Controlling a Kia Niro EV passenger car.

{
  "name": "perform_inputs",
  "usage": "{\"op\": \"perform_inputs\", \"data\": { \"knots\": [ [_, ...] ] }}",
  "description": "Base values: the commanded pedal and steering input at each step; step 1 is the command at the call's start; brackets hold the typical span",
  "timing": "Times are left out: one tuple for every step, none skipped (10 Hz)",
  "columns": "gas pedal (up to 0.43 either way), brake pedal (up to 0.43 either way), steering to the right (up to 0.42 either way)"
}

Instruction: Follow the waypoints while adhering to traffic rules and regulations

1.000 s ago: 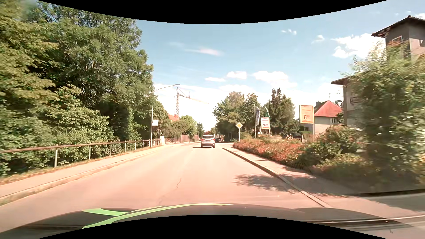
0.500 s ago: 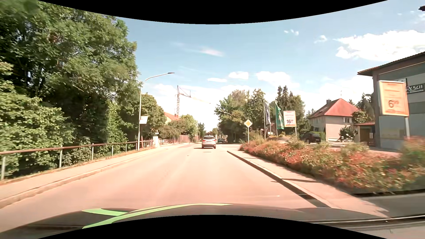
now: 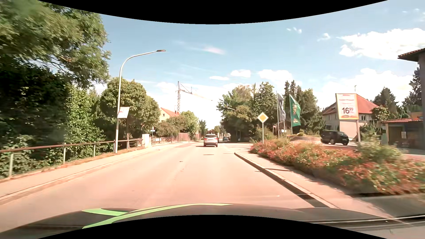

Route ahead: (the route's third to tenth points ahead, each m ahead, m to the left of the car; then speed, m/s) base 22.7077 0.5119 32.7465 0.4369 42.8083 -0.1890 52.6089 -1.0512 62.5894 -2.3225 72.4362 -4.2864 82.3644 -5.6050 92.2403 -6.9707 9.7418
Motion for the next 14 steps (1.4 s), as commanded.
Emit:
{"op": "perform_inputs", "data": {
  "knots": [
    [0.098, 0.000, -0.009],
    [0.098, 0.000, -0.009],
    [0.098, 0.000, -0.009],
    [0.098, 0.000, -0.008],
    [0.098, 0.000, -0.008],
    [0.098, 0.000, -0.008],
    [0.087, 0.000, -0.007],
    [0.087, 0.000, -0.004],
    [0.079, 0.000, -0.002],
    [0.079, 0.000, -0.001],
    [0.059, 0.000, 0.000],
    [0.008, 0.000, 0.000],
    [0.000, 0.000, 0.000],
    [0.000, 0.000, 0.000]
  ]
}}
